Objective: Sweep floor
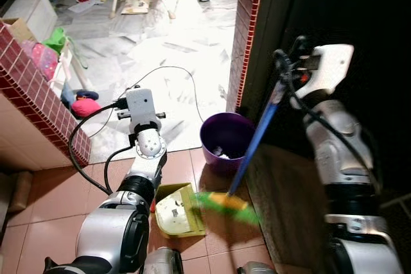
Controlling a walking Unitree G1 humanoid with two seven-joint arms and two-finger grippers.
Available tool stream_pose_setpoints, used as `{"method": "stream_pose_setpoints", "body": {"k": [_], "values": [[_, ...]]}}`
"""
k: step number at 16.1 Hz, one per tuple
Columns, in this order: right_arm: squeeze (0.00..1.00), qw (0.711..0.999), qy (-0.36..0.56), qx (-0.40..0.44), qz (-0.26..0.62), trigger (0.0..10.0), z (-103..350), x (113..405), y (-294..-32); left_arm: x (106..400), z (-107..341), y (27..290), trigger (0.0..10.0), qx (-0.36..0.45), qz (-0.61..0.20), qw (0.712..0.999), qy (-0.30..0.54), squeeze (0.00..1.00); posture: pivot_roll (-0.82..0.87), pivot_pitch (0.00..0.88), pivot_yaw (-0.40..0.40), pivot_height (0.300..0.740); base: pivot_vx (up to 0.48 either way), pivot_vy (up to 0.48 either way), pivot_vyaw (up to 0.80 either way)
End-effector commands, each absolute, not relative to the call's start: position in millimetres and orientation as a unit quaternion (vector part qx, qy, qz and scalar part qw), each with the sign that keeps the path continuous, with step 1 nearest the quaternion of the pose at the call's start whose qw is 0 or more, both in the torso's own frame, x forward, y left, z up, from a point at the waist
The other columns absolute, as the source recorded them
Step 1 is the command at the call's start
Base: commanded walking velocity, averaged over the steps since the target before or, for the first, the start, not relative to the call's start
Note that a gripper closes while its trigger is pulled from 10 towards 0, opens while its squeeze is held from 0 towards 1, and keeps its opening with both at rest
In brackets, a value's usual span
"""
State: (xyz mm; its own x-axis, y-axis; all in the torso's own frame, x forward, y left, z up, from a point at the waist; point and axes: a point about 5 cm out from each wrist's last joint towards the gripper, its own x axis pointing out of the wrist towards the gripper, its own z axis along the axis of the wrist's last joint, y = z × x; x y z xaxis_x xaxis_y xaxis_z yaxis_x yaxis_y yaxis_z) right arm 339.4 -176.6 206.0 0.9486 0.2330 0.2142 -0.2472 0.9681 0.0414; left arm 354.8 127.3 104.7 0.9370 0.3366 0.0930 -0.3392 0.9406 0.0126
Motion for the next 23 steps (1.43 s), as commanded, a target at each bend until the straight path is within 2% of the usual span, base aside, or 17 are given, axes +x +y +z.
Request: {"method": "stream_pose_setpoints", "body": {"k": [1,4,7,14,19,21,22,23], "values": [[0.0,0.985,-0.118,0.029,0.124,10.0,207.9,333.3,-182.6,363.6,133.3,129.9,10.0,-0.015,0.184,0.977,-0.104,0.0,-0.22,0.0,0.016,0.74,0.0,0.0,0.0],[0.0,0.991,-0.088,-0.028,0.099,10.0,178.7,319.0,-199.7,364.3,149.3,147.8,10.0,-0.041,0.204,0.967,-0.146,0.0,-0.2,0.0,0.014,0.74,0.0,0.0,0.0],[0.0,0.993,-0.079,-0.059,0.072,10.0,166.6,315.2,-203.2,364.4,155.6,159.9,10.0,-0.023,0.216,0.963,-0.16,0.0,-0.18,0.0,0.021,0.74,0.0,0.0,0.0],[0.0,0.986,-0.078,-0.087,0.122,10.0,144.5,295.6,-164.8,345.9,149.1,171.7,10.0,0.043,0.233,0.958,-0.161,0.0,-0.16,0.0,0.045,0.74,0.0,0.0,0.0],[0.0,0.987,-0.082,-0.061,0.121,10.0,139.8,294.6,-146.4,318.3,130.5,163.8,10.0,0.048,0.172,0.974,-0.141,0.0,-0.12,0.0,0.043,0.74,0.0,0.0,0.0],[0.0,0.988,-0.092,-0.084,0.093,10.0,144.0,298.7,-150.1,316.2,128.3,158.8,10.0,0.045,0.164,0.977,-0.131,0.0,-0.12,0.0,0.04,0.74,0.0,0.0,0.0],[0.0,0.987,-0.097,-0.12,0.032,10.0,149.3,306.0,-164.4,317.7,124.3,151.5,10.0,0.048,0.153,0.98,-0.12,0.0,-0.12,0.0,0.04,0.74,0.0,0.0,0.0],[0.0,0.988,-0.097,-0.118,0.017,10.0,151.3,308.3,-168.3,318.6,123.7,149.3,10.0,0.046,0.15,0.981,-0.118,0.0,-0.12,0.0,0.04,0.74,0.0,0.0,0.0]]}}
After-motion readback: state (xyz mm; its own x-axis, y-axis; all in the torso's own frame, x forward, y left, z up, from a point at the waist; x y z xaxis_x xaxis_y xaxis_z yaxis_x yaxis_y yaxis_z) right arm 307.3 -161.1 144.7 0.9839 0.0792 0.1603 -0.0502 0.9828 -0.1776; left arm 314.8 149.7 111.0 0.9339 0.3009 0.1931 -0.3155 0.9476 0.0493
